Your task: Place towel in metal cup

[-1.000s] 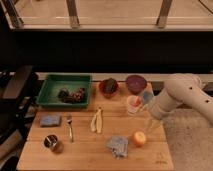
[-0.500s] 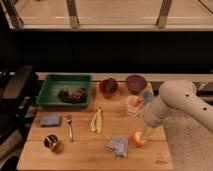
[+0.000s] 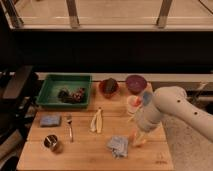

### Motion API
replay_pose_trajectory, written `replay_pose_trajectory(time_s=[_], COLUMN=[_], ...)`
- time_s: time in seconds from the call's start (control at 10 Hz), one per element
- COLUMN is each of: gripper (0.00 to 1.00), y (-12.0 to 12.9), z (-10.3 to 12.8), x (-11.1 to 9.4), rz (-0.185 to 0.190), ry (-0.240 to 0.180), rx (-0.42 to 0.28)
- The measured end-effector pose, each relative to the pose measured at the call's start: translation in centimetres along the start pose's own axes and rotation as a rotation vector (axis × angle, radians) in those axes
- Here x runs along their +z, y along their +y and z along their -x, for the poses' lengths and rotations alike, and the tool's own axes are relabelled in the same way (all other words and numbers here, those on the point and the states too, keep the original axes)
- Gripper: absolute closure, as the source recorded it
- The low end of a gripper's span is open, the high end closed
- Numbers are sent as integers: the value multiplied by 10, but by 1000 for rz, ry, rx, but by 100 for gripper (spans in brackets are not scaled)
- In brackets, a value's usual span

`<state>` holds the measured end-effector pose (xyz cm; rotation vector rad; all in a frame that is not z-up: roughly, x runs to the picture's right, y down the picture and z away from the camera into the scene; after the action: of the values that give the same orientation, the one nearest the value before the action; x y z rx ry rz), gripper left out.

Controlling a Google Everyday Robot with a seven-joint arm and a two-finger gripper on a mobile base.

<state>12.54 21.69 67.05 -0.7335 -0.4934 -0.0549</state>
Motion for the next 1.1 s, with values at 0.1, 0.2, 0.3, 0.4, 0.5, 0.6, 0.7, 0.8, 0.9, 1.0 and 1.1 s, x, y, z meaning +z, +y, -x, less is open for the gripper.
replay_pose_trajectory(time_s=[0.1, 0.2, 0.3, 0.4, 0.5, 0.6, 0.7, 0.8, 0.9, 1.0, 1.1], gripper=[35, 35, 35, 35, 35, 35, 35, 35, 36, 43, 54], y=[0, 1, 0, -1, -1, 0, 1, 2, 4, 6, 8], z=[10, 15, 18, 17, 11, 5, 2, -1, -4, -7, -7], x=[24, 37, 48, 55, 68, 81, 92, 106, 121, 131, 136], rz=[8, 11, 1, -5, -13, -15, -13, -7, 0, 5, 7], ry=[-19, -28, -31, -32, -38, -45, -51, -58, -65, -73, -81], rx=[2, 6, 18, 27, 43, 58, 67, 78, 91, 103, 107])
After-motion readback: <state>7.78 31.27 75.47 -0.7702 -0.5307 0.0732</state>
